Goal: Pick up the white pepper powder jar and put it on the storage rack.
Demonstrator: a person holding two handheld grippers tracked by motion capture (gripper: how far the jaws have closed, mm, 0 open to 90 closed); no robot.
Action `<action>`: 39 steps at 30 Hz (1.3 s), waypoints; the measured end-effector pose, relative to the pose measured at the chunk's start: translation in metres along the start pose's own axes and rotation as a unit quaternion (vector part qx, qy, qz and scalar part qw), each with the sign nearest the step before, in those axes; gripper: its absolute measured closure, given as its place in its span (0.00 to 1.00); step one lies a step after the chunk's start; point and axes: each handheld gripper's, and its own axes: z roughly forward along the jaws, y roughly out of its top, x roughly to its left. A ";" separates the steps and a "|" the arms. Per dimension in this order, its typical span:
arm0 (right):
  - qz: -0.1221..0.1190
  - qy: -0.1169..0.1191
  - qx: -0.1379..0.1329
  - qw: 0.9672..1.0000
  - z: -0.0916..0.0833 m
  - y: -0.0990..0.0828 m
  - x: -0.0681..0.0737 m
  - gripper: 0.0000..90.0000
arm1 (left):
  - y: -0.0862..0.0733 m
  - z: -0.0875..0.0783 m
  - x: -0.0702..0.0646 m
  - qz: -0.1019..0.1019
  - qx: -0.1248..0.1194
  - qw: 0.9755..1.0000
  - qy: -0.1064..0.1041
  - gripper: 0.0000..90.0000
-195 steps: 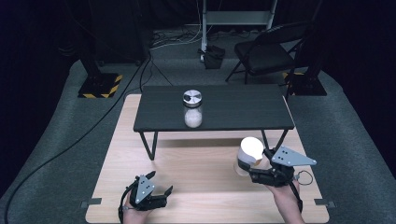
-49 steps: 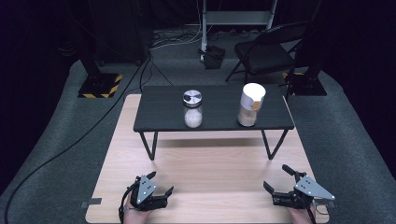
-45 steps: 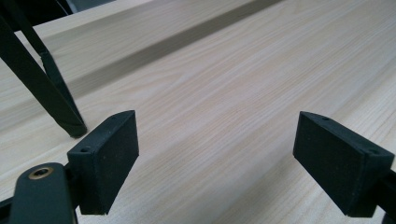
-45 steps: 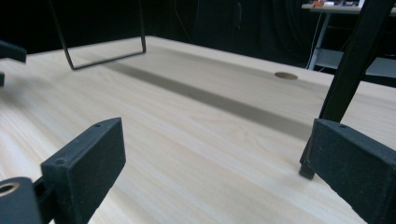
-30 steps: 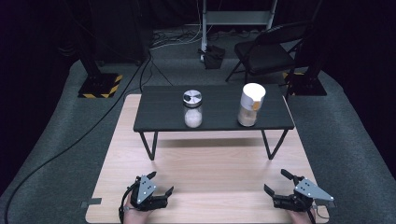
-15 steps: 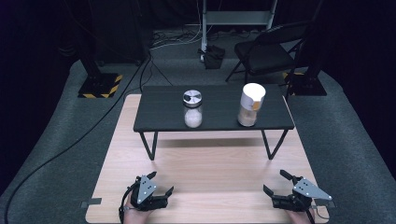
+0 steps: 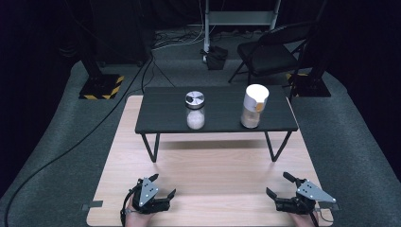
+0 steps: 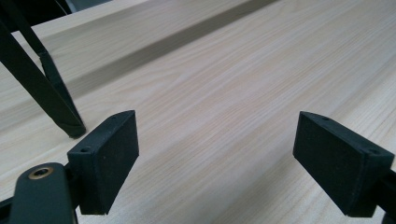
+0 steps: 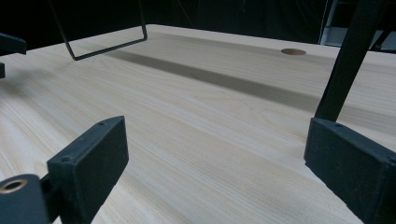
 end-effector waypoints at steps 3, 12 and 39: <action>0.002 0.001 -0.002 1.000 0.000 -0.001 0.000 0.06 | 0.000 0.000 0.000 0.000 0.000 1.000 0.000 0.16; 0.005 0.004 0.000 1.000 0.000 0.000 -0.002 0.07 | 0.000 0.000 0.000 0.001 0.001 1.000 0.000 0.16; 0.007 -0.012 0.003 1.000 0.001 0.000 0.004 0.02 | 0.000 0.000 0.000 0.001 0.001 1.000 0.001 0.16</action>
